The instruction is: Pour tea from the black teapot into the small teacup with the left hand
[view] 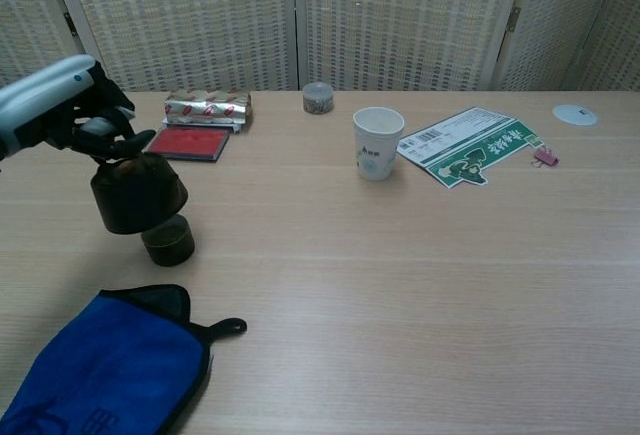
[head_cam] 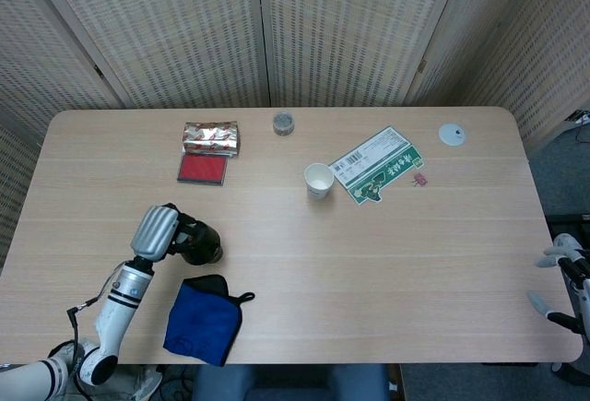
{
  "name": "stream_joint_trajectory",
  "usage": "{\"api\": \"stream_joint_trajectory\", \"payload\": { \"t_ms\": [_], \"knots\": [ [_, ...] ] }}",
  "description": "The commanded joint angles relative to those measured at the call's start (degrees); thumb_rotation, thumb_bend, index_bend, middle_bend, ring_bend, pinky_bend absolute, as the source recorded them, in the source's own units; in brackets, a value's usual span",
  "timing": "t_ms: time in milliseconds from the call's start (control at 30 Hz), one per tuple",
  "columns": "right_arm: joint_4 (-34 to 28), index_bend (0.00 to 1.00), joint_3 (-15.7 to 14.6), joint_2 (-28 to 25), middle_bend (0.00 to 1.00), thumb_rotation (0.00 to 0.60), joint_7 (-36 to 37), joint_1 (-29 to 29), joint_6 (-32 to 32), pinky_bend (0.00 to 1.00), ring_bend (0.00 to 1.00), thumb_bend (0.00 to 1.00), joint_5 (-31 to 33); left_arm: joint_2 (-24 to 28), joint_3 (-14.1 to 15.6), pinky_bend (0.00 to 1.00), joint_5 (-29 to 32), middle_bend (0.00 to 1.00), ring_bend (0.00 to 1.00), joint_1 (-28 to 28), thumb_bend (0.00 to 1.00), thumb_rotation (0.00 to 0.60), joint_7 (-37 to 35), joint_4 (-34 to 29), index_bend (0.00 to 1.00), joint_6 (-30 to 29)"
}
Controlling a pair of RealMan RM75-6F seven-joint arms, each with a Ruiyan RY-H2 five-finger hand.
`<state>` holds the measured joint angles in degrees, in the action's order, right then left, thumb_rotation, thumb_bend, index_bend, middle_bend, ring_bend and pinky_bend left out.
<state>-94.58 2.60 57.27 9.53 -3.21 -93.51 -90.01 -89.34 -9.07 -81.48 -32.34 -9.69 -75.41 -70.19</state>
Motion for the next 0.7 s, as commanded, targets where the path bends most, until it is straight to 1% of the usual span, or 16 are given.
{"api": "stream_joint_trajectory", "payload": {
  "t_ms": [33,100,200,467,700],
  "knots": [
    [0.00,0.42,0.02,0.03,0.33,0.600,-0.01,0.03,0.01,0.27,0.27,0.14,-0.01,0.51,-0.47,0.54,0.80,1.00,0.95,0.16,0.40,0.515,-0.55,-0.22,1.00,0.56],
    [-0.01,0.42,0.04,0.04,0.33,0.600,0.00,0.04,0.02,0.27,0.27,0.14,0.03,0.77,-0.72,0.54,1.39,1.00,0.95,0.24,0.40,0.490,-0.89,-0.12,1.00,0.94],
    [0.02,0.42,0.02,0.06,0.33,0.600,0.04,0.02,0.03,0.27,0.27,0.14,0.04,1.13,-1.04,0.54,2.18,1.00,0.95,0.37,0.40,0.407,-1.02,0.23,1.00,1.36],
    [0.12,0.42,0.02,0.12,0.33,0.600,0.13,0.04,0.02,0.27,0.27,0.14,0.01,1.60,-2.32,0.54,4.62,1.00,0.95,0.58,0.27,0.320,-1.13,1.42,1.00,2.36],
    [0.33,0.42,0.00,0.22,0.33,0.600,0.33,0.09,0.19,0.27,0.27,0.14,0.09,0.86,-2.86,0.54,5.80,1.00,0.95,0.52,0.24,0.259,0.15,5.24,1.00,2.68]
  ]
}}
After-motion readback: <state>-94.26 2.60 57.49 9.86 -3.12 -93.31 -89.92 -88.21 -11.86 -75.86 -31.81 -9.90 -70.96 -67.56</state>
